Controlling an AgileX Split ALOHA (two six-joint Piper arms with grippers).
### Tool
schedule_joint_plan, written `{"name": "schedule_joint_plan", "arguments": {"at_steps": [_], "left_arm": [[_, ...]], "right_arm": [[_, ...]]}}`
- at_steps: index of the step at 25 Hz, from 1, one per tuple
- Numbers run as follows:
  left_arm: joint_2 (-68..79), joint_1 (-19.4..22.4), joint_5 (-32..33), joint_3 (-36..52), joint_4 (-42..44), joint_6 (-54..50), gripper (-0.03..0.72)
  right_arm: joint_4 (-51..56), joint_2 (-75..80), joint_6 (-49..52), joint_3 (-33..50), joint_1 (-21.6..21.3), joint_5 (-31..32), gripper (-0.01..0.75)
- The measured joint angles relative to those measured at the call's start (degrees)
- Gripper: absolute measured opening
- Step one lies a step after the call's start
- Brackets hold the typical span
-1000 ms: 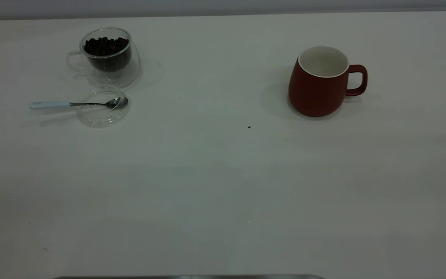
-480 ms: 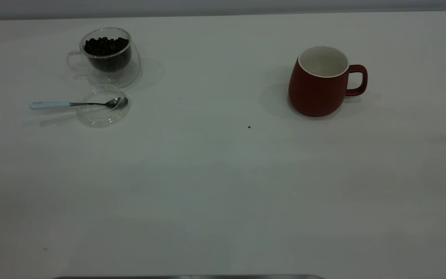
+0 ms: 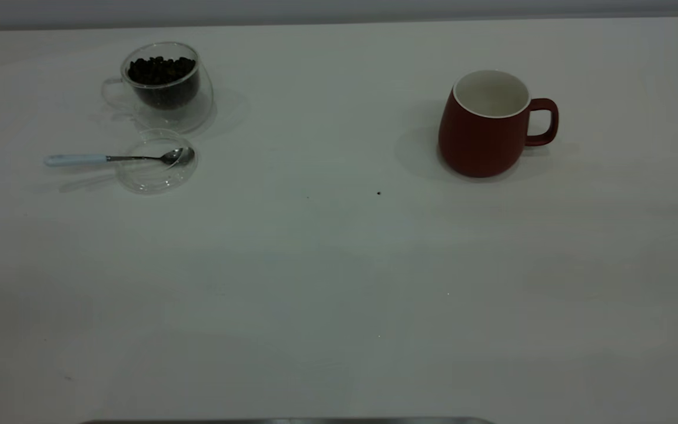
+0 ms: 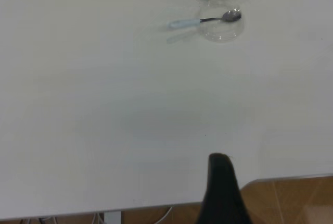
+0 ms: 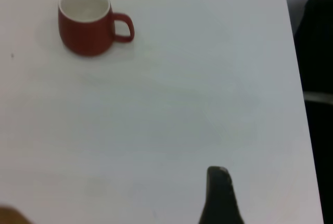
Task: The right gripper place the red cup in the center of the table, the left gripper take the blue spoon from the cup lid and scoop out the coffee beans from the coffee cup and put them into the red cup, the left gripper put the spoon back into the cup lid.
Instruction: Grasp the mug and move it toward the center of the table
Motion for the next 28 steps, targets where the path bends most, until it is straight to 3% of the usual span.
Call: {"name": "schedule_joint_plan", "arguments": {"at_steps": [9, 15, 28], "left_arm": [[0.0, 0.0, 0.0, 0.0, 0.0, 0.13, 0.587], [0.0, 0.0, 0.0, 0.0, 0.0, 0.13, 0.587], [0.0, 0.0, 0.0, 0.0, 0.0, 0.13, 0.587]], "right_arm": [[-5.19, 32.91, -4.7, -6.99, 0.57, -5.81, 0.679], [-8.85, 53.51, -10.81, -12.17, 2.85, -12.08, 0.682], [-11.66, 85.32, -23.59, -21.96, 2.85, -21.61, 0.653]]}}
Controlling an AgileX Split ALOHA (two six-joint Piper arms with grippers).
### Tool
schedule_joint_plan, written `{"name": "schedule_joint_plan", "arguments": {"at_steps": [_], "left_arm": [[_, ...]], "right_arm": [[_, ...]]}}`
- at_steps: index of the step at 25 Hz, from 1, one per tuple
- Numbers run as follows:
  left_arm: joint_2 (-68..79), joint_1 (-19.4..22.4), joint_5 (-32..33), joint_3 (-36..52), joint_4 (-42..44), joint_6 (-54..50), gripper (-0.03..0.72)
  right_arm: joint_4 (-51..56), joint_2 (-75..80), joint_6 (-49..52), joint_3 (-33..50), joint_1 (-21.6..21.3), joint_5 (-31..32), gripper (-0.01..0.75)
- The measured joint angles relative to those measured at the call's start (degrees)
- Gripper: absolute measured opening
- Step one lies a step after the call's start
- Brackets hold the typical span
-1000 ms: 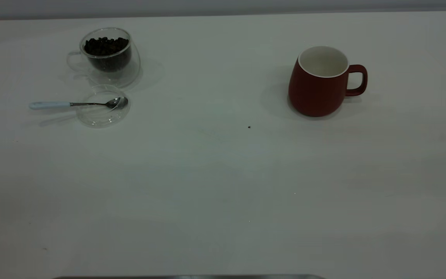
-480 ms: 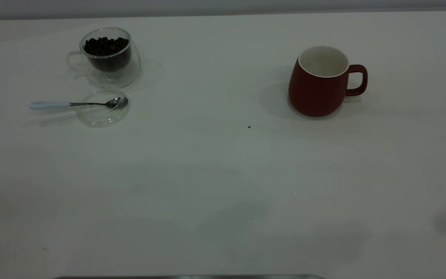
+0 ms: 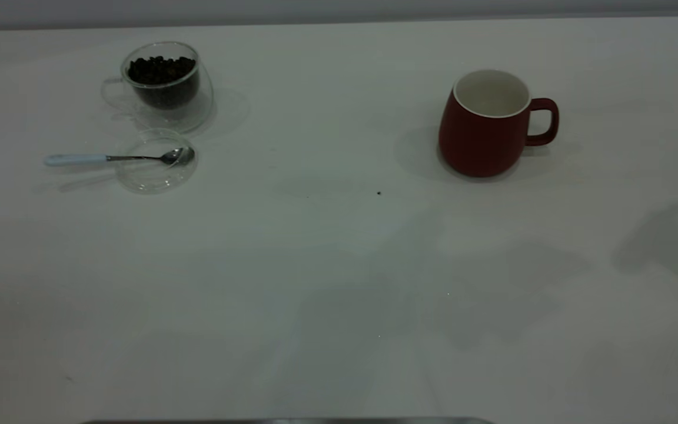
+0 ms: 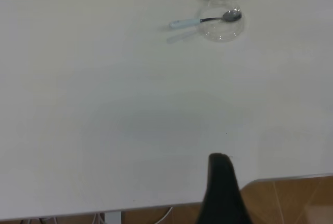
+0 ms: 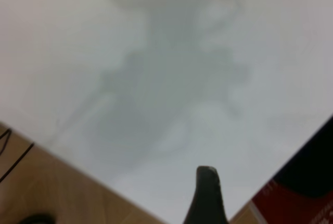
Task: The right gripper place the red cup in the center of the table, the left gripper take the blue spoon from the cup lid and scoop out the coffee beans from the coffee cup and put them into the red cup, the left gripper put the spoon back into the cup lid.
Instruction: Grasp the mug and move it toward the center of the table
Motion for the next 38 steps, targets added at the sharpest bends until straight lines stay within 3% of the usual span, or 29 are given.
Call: {"name": "schedule_joint_plan", "arguments": {"at_steps": [11, 25, 38], "left_arm": [[0.0, 0.0, 0.0, 0.0, 0.0, -0.12, 0.587], [0.0, 0.0, 0.0, 0.0, 0.0, -0.12, 0.587], [0.0, 0.0, 0.0, 0.0, 0.0, -0.12, 0.587]], "right_arm": [[-1.34, 23.31, -2.63, -11.19, 5.06, -7.39, 0.648], [-1.87, 44.24, -11.01, -32.86, 7.67, -7.6, 0.642], [-1.35, 47.64, -15.82, -37.38, 14.86, -13.67, 0.627]]}}
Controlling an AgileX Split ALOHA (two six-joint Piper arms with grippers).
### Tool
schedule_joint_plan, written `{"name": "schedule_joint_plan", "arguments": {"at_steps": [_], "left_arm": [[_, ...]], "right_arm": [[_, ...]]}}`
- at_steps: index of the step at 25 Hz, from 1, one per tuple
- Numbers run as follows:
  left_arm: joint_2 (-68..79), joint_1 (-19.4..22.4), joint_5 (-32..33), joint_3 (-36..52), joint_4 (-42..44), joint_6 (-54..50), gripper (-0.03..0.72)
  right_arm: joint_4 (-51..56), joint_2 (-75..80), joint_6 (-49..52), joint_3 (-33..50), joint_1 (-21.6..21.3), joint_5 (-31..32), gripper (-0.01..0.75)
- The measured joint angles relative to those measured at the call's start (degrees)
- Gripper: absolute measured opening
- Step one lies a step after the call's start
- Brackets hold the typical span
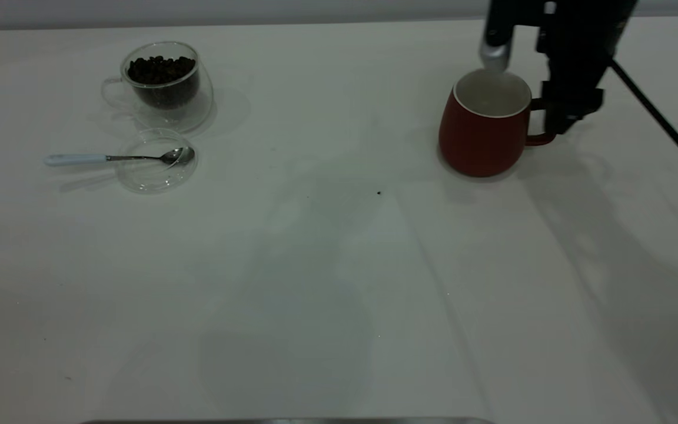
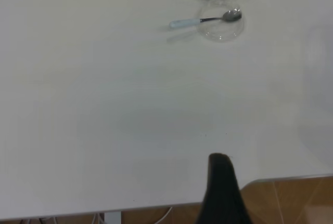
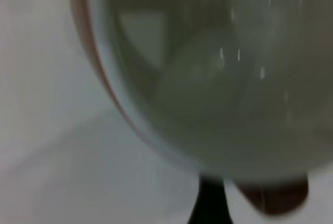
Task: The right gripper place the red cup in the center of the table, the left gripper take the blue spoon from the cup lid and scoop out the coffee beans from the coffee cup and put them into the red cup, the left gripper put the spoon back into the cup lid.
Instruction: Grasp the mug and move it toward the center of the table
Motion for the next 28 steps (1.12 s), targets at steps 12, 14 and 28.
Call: {"name": "schedule_joint_plan", "arguments": {"at_steps": [12, 14, 28], "left_arm": [[0.0, 0.0, 0.0, 0.0, 0.0, 0.13, 0.587], [-0.06, 0.0, 0.0, 0.0, 0.0, 0.13, 0.587], [-0.06, 0.0, 0.0, 0.0, 0.0, 0.13, 0.587]], "right_arm": [[4.12, 0.18, 0.18, 0.0, 7.89, 0.04, 0.617], [6.3, 0.18, 0.18, -0.39, 9.36, 0.25, 0.617], [20.52, 0.18, 0.18, -6.28, 16.3, 1.15, 0.61]]}}
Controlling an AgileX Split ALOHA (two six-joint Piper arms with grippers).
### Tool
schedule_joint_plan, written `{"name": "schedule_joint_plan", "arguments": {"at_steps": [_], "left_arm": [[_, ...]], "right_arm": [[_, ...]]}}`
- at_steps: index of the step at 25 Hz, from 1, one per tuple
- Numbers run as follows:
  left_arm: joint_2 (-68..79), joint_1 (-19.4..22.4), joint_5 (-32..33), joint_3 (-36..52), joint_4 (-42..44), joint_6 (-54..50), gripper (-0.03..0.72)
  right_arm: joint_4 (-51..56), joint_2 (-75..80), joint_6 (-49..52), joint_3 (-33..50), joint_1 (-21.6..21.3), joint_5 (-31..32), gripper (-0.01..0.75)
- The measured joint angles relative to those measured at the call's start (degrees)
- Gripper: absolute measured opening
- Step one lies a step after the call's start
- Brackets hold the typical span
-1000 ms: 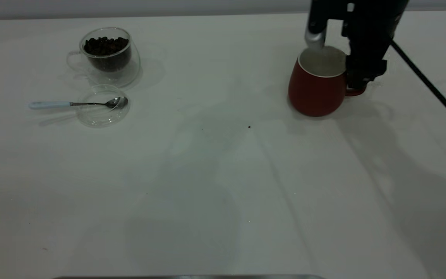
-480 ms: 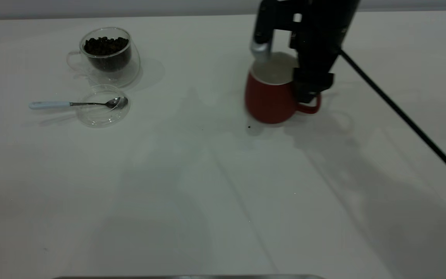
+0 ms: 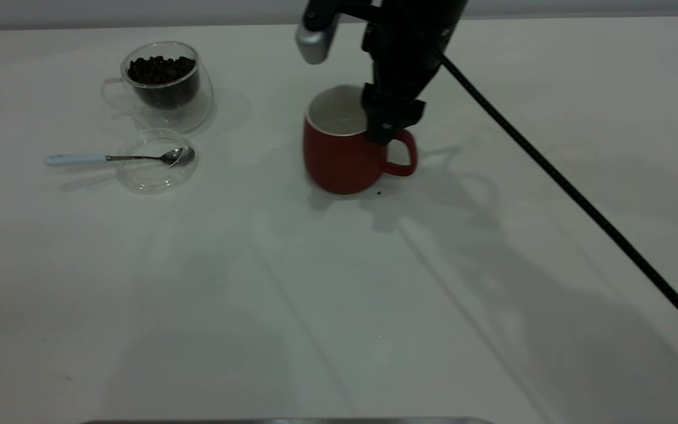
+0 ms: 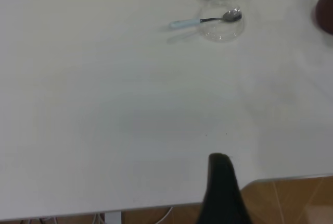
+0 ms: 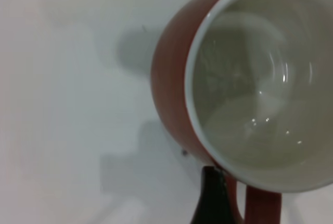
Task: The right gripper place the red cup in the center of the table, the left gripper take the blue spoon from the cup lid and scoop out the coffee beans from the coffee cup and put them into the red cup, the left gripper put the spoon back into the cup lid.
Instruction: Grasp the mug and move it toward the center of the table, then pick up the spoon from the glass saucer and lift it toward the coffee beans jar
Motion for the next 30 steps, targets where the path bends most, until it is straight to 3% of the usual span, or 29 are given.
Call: {"name": "schedule_joint_plan", "arguments": {"at_steps": [4, 9, 14, 22, 30], "left_arm": [[0.0, 0.0, 0.0, 0.0, 0.0, -0.05, 0.587], [0.0, 0.0, 0.0, 0.0, 0.0, -0.05, 0.587], [0.0, 0.0, 0.0, 0.0, 0.0, -0.11, 0.587], [0.0, 0.0, 0.0, 0.0, 0.0, -0.11, 0.587], [0.0, 0.0, 0.0, 0.0, 0.01, -0.11, 0.587]], "right_arm": [[2.78, -0.12, 0.0, 0.0, 0.22, 1.01, 0.609], [1.82, -4.78, 1.1, 0.0, -0.16, 7.95, 0.607], [-3.99, -14.39, 11.73, 0.0, -1.63, 15.31, 0.603], [-13.35, -31.43, 29.17, 0.0, -2.6, 37.92, 0.603], [-12.79, -49.05, 26.43, 6.41, -2.6, 40.13, 0.603]]}}
